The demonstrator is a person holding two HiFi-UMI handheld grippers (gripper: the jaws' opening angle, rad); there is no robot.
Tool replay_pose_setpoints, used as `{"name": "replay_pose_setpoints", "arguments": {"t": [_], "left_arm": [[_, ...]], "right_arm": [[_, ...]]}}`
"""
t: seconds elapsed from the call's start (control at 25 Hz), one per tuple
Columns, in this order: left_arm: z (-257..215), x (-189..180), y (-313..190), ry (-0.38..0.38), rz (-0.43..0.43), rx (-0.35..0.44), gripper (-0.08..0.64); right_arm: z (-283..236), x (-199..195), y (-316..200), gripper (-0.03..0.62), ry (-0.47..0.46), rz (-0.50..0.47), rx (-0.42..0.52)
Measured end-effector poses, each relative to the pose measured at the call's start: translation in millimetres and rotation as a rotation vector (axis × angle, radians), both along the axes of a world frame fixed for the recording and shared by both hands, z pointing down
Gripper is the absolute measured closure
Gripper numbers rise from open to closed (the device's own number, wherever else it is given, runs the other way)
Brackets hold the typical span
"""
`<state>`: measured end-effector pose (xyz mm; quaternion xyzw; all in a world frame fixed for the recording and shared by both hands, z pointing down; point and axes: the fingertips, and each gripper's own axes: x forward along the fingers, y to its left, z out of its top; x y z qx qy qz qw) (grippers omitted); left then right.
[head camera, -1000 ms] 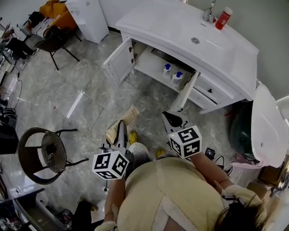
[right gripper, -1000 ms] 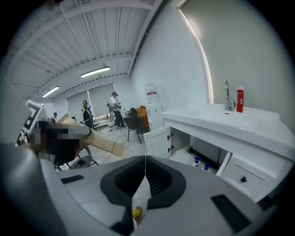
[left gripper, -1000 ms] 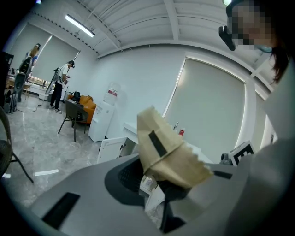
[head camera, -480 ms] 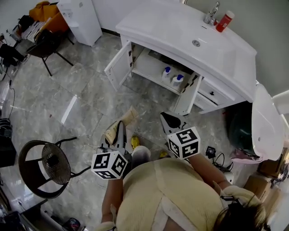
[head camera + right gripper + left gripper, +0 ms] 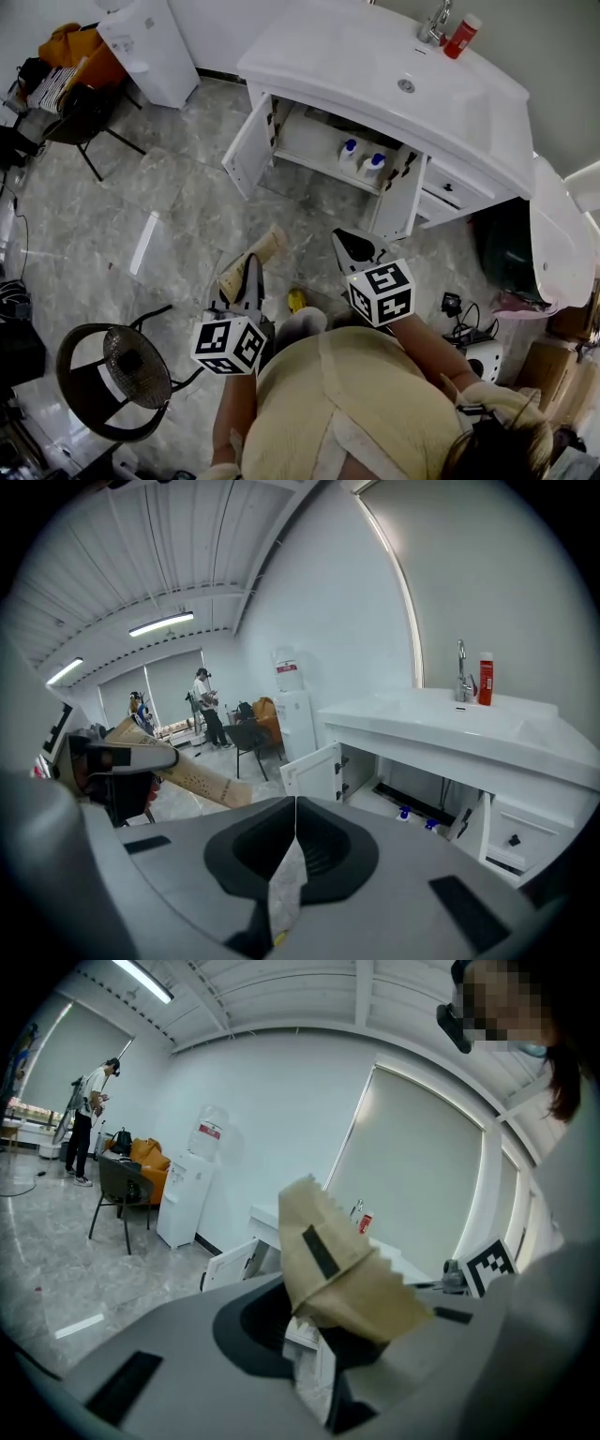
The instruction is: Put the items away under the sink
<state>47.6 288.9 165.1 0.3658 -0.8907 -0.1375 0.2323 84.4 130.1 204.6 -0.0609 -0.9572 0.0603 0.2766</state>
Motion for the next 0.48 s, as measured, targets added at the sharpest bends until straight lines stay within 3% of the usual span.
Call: {"name": "replay_pose_setpoints", "arguments": {"t": [0.48], "left_arm": [[21.4,-40.4,-7.6,0.043,0.072,-0.006,0.488]], "right_arm": [[11.8,-22.7,1.9,0.566,0.043,0.053,0.012]]}}
